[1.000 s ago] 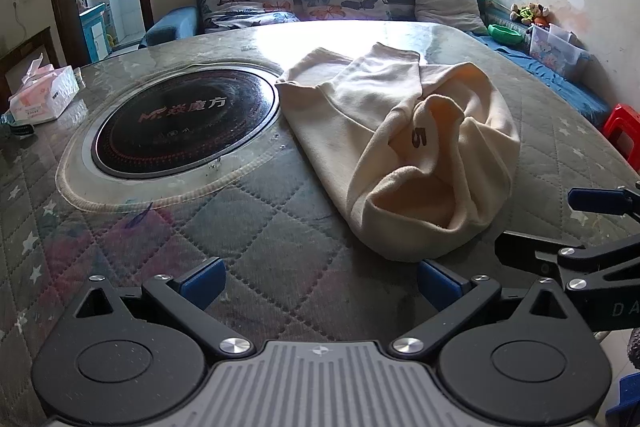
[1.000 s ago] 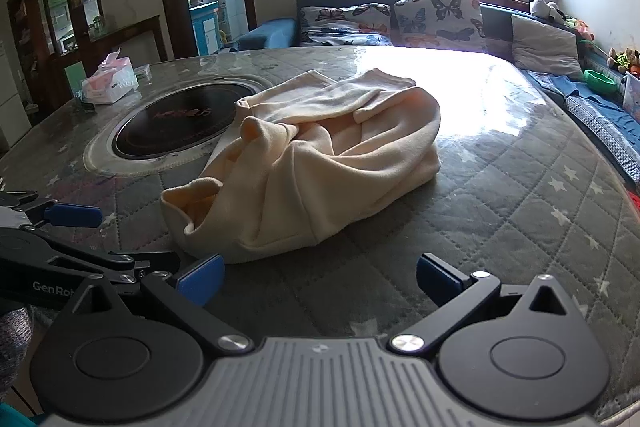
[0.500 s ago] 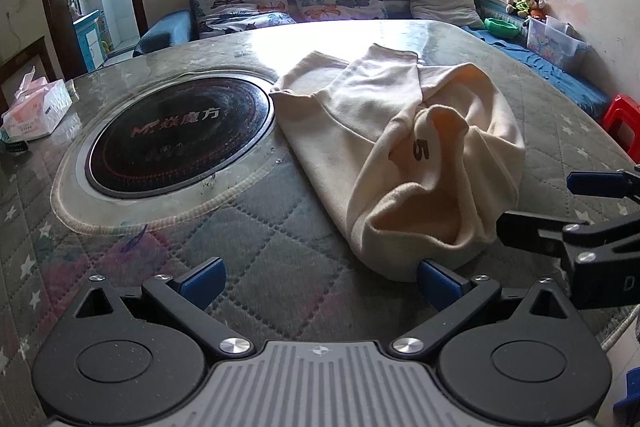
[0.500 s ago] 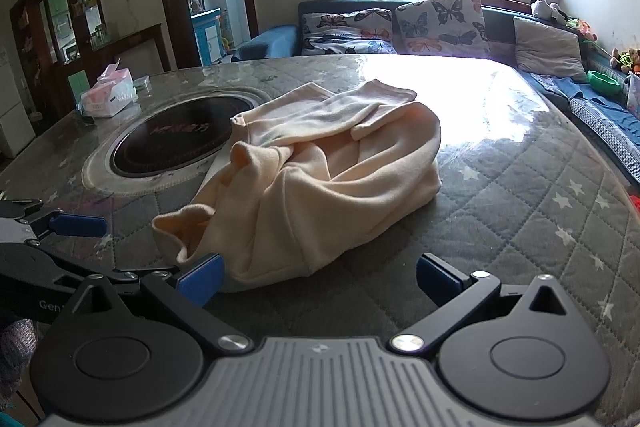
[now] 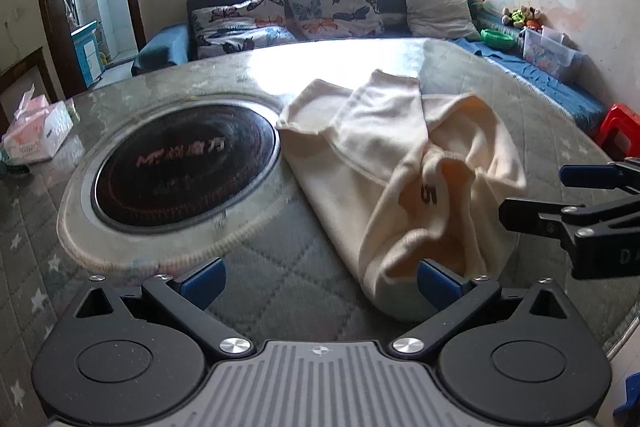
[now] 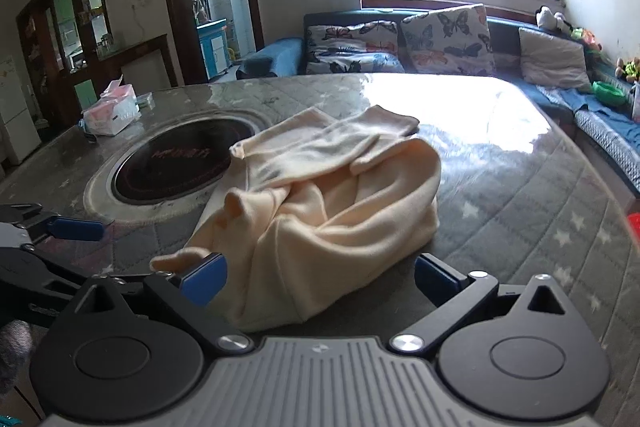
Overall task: Fold clothes
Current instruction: 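Grasp the sweatshirt edge with the left gripper while the right gripper grasps another edge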
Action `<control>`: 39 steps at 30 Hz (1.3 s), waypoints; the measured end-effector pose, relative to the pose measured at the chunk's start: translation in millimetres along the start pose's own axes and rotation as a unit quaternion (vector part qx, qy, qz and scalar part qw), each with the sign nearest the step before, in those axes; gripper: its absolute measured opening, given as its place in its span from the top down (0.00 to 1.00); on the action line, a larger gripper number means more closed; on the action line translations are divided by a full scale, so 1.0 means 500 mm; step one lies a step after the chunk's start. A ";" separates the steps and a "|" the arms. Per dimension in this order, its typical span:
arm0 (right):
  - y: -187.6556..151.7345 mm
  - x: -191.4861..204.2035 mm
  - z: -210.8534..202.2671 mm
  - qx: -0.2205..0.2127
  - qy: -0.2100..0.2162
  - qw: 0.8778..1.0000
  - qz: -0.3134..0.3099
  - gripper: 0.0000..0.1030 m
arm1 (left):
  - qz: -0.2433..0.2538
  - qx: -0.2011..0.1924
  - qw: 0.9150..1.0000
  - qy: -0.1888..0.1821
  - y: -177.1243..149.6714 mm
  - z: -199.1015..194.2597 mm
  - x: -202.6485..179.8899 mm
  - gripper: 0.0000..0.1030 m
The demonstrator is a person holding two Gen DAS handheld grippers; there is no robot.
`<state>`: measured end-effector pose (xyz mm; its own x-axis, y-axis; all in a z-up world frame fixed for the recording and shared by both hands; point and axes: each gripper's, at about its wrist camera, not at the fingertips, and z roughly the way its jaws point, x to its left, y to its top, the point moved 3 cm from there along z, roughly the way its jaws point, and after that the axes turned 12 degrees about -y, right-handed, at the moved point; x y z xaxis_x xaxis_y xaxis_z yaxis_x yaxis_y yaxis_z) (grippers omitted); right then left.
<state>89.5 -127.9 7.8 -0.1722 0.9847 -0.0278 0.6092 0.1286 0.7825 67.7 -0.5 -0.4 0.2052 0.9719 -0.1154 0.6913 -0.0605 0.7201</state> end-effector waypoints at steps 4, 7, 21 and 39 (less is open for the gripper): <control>0.023 -0.013 0.014 -0.005 -0.009 1.000 -0.002 0.08 | 0.019 -0.014 1.000 0.002 0.034 0.006 -0.001 0.00; 0.038 -0.025 0.029 -0.005 -0.018 1.000 -0.001 0.11 | 0.032 -0.020 0.999 0.000 0.060 0.021 -0.005 0.01; 0.089 -0.096 0.118 0.013 -0.055 0.998 -0.001 0.29 | 0.114 -0.013 0.992 -0.056 0.174 0.168 -0.059 0.33; 0.150 -0.105 0.248 0.025 -0.036 0.998 -0.042 0.60 | 0.163 0.020 0.983 -0.077 0.178 0.274 -0.064 0.90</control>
<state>240.3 -155.3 -9.1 -0.1701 0.9757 -0.1384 0.6332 0.2159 0.7432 217.5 -68.2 -26.3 0.5206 0.8537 0.0123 0.5973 -0.3745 0.7092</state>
